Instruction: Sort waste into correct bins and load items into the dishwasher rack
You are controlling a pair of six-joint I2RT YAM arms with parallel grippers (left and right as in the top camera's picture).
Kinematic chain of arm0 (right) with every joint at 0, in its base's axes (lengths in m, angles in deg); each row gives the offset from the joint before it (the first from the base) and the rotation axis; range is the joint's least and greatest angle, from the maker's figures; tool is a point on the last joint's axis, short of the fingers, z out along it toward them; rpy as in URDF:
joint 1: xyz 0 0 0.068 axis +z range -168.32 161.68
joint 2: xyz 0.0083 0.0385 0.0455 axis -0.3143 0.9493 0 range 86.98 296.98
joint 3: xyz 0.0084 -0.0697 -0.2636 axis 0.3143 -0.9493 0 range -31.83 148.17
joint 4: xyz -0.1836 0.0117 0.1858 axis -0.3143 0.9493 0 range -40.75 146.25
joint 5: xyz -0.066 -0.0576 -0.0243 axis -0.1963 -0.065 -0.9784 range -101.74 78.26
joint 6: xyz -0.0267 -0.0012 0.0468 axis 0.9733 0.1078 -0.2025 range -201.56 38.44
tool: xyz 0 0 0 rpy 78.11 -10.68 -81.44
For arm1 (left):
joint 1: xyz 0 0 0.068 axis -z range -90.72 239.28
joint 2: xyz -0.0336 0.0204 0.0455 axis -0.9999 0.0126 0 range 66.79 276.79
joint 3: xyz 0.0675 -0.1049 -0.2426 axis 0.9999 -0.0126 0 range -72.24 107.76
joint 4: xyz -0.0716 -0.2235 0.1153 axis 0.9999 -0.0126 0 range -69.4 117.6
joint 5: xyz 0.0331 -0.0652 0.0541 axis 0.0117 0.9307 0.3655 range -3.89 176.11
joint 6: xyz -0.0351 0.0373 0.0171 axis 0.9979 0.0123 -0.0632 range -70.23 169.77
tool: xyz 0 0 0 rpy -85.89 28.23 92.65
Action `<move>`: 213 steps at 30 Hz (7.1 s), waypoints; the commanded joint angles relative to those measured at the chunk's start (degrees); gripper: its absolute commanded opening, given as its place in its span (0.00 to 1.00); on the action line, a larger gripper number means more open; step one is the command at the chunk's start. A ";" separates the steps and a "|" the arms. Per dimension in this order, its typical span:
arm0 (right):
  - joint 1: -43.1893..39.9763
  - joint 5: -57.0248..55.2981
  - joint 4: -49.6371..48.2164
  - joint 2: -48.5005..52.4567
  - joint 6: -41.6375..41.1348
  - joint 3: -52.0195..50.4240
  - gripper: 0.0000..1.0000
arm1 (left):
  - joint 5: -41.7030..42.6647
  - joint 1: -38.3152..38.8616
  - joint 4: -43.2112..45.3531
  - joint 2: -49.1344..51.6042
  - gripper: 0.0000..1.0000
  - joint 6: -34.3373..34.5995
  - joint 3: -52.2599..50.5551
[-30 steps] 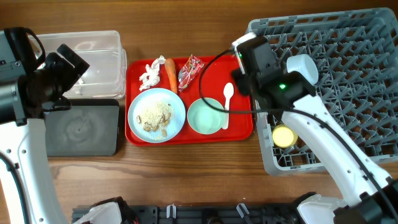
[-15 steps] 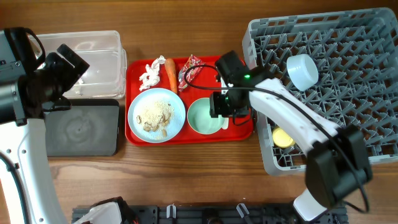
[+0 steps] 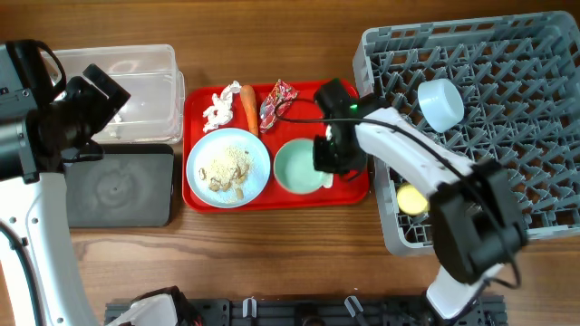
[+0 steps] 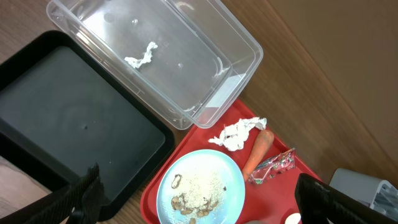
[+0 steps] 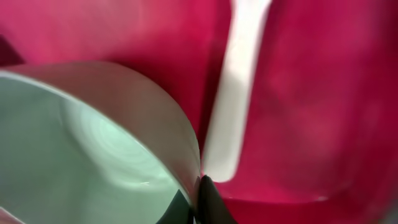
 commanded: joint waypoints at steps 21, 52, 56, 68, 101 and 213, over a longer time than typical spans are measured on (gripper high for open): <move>-38.73 -78.64 -16.63 -13.38 25.49 4.44 0.04 | -0.96 -0.37 0.04 0.31 1.00 0.74 0.33; -31.74 -77.79 -29.40 3.39 41.99 1.29 0.07 | -0.96 -0.37 0.04 0.31 1.00 0.74 0.33; -30.27 -77.72 -25.83 1.62 37.92 1.31 0.54 | -0.96 -0.37 0.02 0.31 1.00 0.74 0.33; -20.59 -35.23 -13.05 -18.62 35.47 1.31 0.71 | -0.96 -0.37 0.02 0.31 1.00 0.74 0.33; -1.64 -0.83 -8.66 9.35 -14.45 1.25 0.49 | -0.98 -0.37 0.02 0.31 1.00 0.74 0.33; -22.99 -5.25 -39.08 -89.24 31.52 -55.41 1.00 | -0.96 -0.37 0.04 0.31 1.00 0.74 0.33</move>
